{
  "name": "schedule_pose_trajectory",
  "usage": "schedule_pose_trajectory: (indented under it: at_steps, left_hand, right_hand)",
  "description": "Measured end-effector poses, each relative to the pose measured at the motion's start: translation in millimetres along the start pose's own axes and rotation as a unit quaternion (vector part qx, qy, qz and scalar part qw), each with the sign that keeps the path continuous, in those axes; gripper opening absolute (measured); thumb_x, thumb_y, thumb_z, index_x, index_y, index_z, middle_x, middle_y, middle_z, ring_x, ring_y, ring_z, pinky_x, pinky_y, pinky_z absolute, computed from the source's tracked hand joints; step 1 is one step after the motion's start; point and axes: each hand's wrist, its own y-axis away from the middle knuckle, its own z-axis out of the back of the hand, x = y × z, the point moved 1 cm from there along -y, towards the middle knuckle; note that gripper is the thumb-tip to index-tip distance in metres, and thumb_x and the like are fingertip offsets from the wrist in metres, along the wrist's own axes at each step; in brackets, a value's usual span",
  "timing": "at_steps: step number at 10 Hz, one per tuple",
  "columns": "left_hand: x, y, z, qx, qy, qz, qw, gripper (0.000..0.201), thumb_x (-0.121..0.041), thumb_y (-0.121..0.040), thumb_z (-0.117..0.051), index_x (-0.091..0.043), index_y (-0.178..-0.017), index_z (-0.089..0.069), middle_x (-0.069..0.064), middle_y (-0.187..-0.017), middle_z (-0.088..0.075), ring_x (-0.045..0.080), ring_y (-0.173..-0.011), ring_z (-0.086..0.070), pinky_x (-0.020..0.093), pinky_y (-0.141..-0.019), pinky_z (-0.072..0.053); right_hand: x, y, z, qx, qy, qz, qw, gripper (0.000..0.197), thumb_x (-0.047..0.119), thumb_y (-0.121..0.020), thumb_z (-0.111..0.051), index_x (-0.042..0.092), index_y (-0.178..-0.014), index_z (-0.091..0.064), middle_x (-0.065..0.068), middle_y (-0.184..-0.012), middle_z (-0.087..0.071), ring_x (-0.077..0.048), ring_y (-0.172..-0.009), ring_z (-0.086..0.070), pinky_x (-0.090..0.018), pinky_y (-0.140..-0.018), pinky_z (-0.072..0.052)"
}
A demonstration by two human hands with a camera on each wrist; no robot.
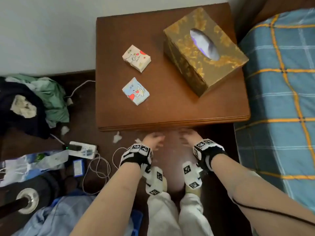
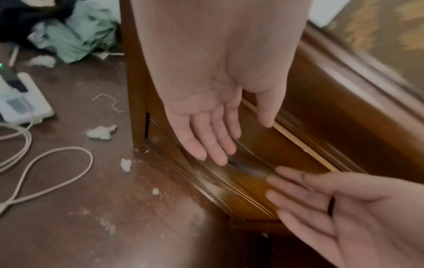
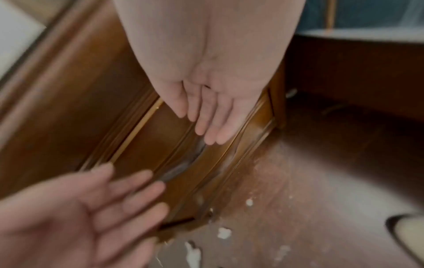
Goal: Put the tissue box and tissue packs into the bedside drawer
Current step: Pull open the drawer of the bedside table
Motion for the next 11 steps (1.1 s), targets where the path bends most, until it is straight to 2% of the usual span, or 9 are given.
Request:
schedule_pose_trajectory:
  at_steps: [2, 3, 4, 5, 6, 7, 9, 10, 11]
  left_hand:
    - [13, -51, -12, -0.028, 0.270, 0.015, 0.962, 0.026, -0.007, -0.089, -0.059, -0.004, -0.114, -0.055, 0.010, -0.115, -0.057, 0.020, -0.089, -0.063, 0.027, -0.079, -0.051]
    - [21, -66, -12, -0.001, 0.353, -0.008, 0.936, 0.020, -0.004, -0.090, -0.055, -0.005, -0.110, -0.057, 0.005, -0.104, -0.063, 0.012, -0.076, -0.069, 0.028, -0.077, -0.055]
    - [21, -71, -14, 0.005, 0.386, -0.012, 0.922, 0.017, 0.000, -0.093, -0.044, -0.007, -0.088, -0.058, 0.008, -0.099, -0.063, 0.006, -0.059, -0.072, 0.025, -0.069, -0.057]
    - [22, -64, -17, -0.001, 0.372, -0.016, 0.928, 0.022, 0.004, -0.093, -0.038, -0.005, -0.085, -0.057, 0.015, -0.117, -0.059, 0.016, -0.072, -0.069, 0.028, -0.073, -0.056]
    - [32, -50, -18, 0.003, 0.308, -0.006, 0.951, 0.016, -0.004, -0.094, -0.042, -0.009, -0.094, -0.057, 0.014, -0.133, -0.053, 0.016, -0.082, -0.060, 0.029, -0.084, -0.047]
    - [53, -30, -21, 0.048, 0.285, 0.004, 0.957, 0.013, -0.013, -0.093, -0.046, -0.015, -0.098, -0.058, 0.006, -0.123, -0.055, 0.019, -0.091, -0.057, 0.037, -0.095, -0.041]
    - [81, 0, -42, 0.027, 0.350, 0.000, 0.936, 0.059, -0.050, -0.090, -0.043, -0.017, -0.139, -0.038, 0.000, -0.122, -0.052, 0.015, -0.080, -0.056, 0.028, -0.065, -0.038]
    - [77, 8, -50, -0.027, 0.345, 0.028, 0.938, 0.066, -0.055, -0.089, -0.043, -0.022, -0.144, -0.032, 0.002, -0.124, -0.052, 0.016, -0.077, -0.055, 0.029, -0.064, -0.038]
    - [70, 15, -48, -0.062, 0.292, 0.063, 0.952, 0.068, -0.056, -0.089, -0.041, -0.014, -0.142, -0.036, 0.011, -0.131, -0.056, 0.024, -0.084, -0.060, 0.035, -0.076, -0.045]
  right_hand:
    - [1, -38, -13, 0.032, -0.326, -0.116, 0.938, 0.042, 0.001, -0.098, -0.030, -0.006, -0.139, -0.032, -0.016, -0.147, -0.038, -0.020, -0.098, -0.057, -0.009, -0.041, -0.047]
    - [-11, -50, -15, 0.032, -0.323, -0.061, 0.944, 0.035, 0.005, -0.099, -0.022, -0.006, -0.128, -0.036, -0.022, -0.117, -0.064, -0.020, -0.102, -0.067, -0.022, -0.065, -0.053]
    - [-13, -52, -17, 0.064, -0.393, -0.075, 0.914, 0.045, 0.011, -0.099, -0.019, -0.001, -0.140, -0.031, -0.012, -0.138, -0.047, -0.021, -0.123, -0.050, -0.029, -0.100, -0.039]
    - [-16, -44, -17, 0.047, -0.402, -0.081, 0.911, 0.023, 0.007, -0.097, -0.028, 0.006, -0.109, -0.047, -0.010, -0.098, -0.062, -0.020, -0.081, -0.062, -0.028, -0.072, -0.049]
    - [-32, -33, -18, 0.035, -0.324, -0.076, 0.942, 0.025, 0.003, -0.095, -0.030, 0.003, -0.102, -0.054, -0.010, -0.091, -0.066, -0.019, -0.072, -0.064, -0.028, -0.072, -0.048]
    - [-52, -19, -13, 0.064, -0.263, -0.083, 0.959, 0.044, 0.003, -0.094, -0.033, -0.002, -0.137, -0.040, -0.013, -0.140, -0.050, -0.027, -0.111, -0.058, -0.030, -0.082, -0.046]
    - [-78, 20, 1, 0.154, -0.172, -0.049, 0.972, 0.067, 0.051, -0.090, -0.046, 0.017, -0.145, -0.031, -0.009, -0.144, -0.047, -0.025, -0.119, -0.055, -0.036, -0.093, -0.044]
    - [-72, 39, 8, 0.068, -0.061, -0.049, 0.995, 0.073, 0.065, -0.088, -0.029, 0.005, -0.109, -0.064, -0.007, -0.082, -0.075, -0.021, -0.072, -0.067, -0.031, -0.067, -0.048]
    - [-50, 58, 18, -0.023, 0.178, 0.112, 0.977, 0.062, 0.055, -0.092, -0.034, 0.010, -0.060, -0.063, 0.000, -0.046, -0.066, -0.022, -0.054, -0.062, -0.035, -0.069, -0.050]
